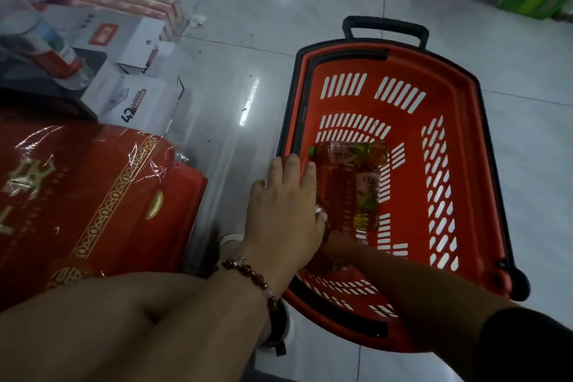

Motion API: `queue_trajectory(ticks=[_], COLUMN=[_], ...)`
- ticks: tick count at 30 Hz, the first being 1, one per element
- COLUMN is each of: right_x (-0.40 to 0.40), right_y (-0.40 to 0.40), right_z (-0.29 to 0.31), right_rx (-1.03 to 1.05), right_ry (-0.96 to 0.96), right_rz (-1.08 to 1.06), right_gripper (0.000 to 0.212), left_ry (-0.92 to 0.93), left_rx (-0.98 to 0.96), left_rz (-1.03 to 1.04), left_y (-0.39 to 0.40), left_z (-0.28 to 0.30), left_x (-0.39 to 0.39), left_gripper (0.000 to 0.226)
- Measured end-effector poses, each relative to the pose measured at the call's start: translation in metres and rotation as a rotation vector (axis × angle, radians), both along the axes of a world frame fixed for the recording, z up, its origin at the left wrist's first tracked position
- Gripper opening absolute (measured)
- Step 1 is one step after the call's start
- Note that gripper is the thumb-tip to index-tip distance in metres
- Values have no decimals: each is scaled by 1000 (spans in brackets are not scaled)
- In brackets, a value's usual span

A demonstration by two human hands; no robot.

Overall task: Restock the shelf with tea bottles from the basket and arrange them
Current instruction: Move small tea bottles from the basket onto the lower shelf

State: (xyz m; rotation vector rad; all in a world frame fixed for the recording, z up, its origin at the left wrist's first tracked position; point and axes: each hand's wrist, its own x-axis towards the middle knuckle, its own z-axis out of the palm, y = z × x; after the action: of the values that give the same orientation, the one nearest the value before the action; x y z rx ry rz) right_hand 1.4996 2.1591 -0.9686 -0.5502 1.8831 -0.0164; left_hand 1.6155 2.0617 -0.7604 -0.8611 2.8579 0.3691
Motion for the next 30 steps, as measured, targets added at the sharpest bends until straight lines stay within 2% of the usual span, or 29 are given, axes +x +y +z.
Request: queue_trajectory(ticks=[3, 7, 11, 12, 15, 17, 19, 22, 24, 27, 30], right_x=[0, 0, -5, -6, -6, -7, -7, -5, 1, 12, 24], right_y=[0, -2, -1, 1, 9, 20, 29, 40, 47, 56, 58], right_z=[11, 39, 56, 58, 96, 108, 119, 130, 150, 180, 208], right_rx=[-46, -8, -57, -73, -128, -158, -212, -286, -341, -481, -636], right_ry=[-59, -166, -271, -310, -376, -366, -391, -436, -456, -447, -426], right_rz=[-133, -451, -715, -772, -895, -931, -969, -1007, -1008, -962, -828], right_gripper=[42, 64, 69, 68, 45, 40, 45, 49, 43, 29, 33], left_ry=[-1, -2, -13, -19, -35, -39, -17, 69, 140, 229, 251], left_rx=[5, 2, 16, 26, 60, 82, 105, 148, 207, 489, 756], left_rz=[5, 18, 23, 23, 35, 47, 63, 97, 128, 257, 353], left_y=[2, 4, 7, 8, 10, 11, 13, 16, 19, 24, 32], left_z=[2, 7, 13, 15, 19, 23, 27, 33, 38, 48, 57], left_x=[-1, -1, -2, -2, -1, 0, 0, 1, 3, 7, 9], left_gripper=[77, 75, 74, 74, 74, 72, 67, 59, 54, 49, 52])
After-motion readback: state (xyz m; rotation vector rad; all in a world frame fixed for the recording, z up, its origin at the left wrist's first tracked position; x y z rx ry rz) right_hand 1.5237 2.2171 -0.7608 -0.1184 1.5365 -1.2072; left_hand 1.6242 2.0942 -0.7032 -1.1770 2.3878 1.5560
